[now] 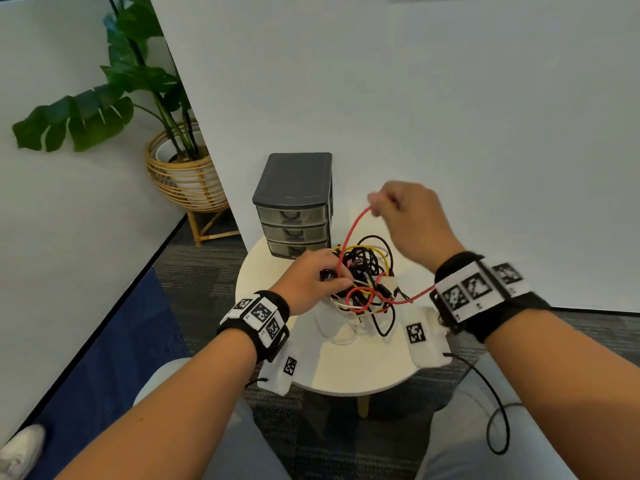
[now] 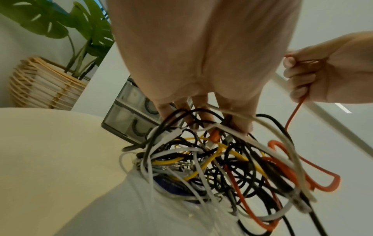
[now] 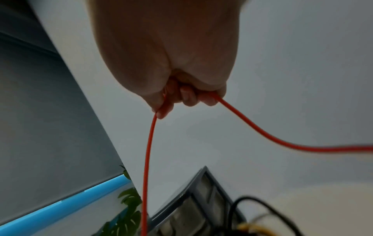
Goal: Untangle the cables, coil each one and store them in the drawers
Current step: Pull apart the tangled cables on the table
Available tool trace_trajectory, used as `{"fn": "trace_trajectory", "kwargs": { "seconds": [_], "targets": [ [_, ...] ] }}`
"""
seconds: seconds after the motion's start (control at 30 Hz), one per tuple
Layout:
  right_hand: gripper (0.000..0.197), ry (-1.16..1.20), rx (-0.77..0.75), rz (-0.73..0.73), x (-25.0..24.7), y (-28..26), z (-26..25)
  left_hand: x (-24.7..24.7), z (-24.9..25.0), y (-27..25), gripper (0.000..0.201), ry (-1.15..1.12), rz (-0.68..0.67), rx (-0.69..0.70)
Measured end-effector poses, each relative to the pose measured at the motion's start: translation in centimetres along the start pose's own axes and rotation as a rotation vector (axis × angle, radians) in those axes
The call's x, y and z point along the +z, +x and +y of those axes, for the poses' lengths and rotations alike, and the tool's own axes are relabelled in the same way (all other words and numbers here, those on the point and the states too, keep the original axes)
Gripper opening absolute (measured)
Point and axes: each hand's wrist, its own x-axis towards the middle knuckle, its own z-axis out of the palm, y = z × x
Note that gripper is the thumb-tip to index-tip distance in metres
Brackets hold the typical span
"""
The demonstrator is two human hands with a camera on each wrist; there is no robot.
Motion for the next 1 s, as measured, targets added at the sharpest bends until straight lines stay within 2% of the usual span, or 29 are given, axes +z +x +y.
{"fn": "trace_trajectory", "kwargs": {
  "seconds": [0.07,0.2,0.33,0.43,0.5,0.6,0.67,0.8,0.9,1.0],
  "targets": [
    [0.034,0.062,0.004,0.093,-1.5,1.0,-0.6,-0.1,-0.5,-0.4,0.003,-0.028,0.019,-0.038],
    [0.034,0.148,0.039,0.171,-2.1,1.8,-0.7,-0.1,0.0,-0.3,0.017,-0.067,0.054,-0.099],
    [0.034,0.553,0.281,0.510,-3.1,2.7,0.9,-0.6,0.9,-0.5,0.026,-0.100,0.168,-0.155],
    [0.030,0.720,0.414,0.576,-3.8,2.4,2.3,-0.5,1.5,-0.7,0.022,-0.063,0.222,-0.115],
    [0.026,0.760,0.492,0.593,-4.1,2.1,3.5,-0.1,2.2,-0.6,0.023,0.073,0.143,-0.045],
    [0.025,0.726,0.601,0.506,-3.6,1.6,5.6,0.9,3.5,-0.5,0.025,0.397,-0.096,-0.010],
    [0.027,0.694,0.639,0.380,-2.8,0.9,6.6,1.4,3.6,-0.7,0.029,0.553,-0.183,-0.012],
    [0.025,0.759,0.656,0.232,-1.2,-0.7,7.5,1.8,2.7,-1.4,0.027,0.635,-0.228,-0.015],
    [0.027,0.756,0.595,0.138,-0.5,-0.8,6.9,1.8,2.6,-1.7,0.015,0.654,-0.236,0.004],
    [0.029,0.754,0.530,0.077,0.3,-0.3,5.9,1.7,2.3,-1.7,0.011,0.623,-0.235,-0.001]
  ]
}}
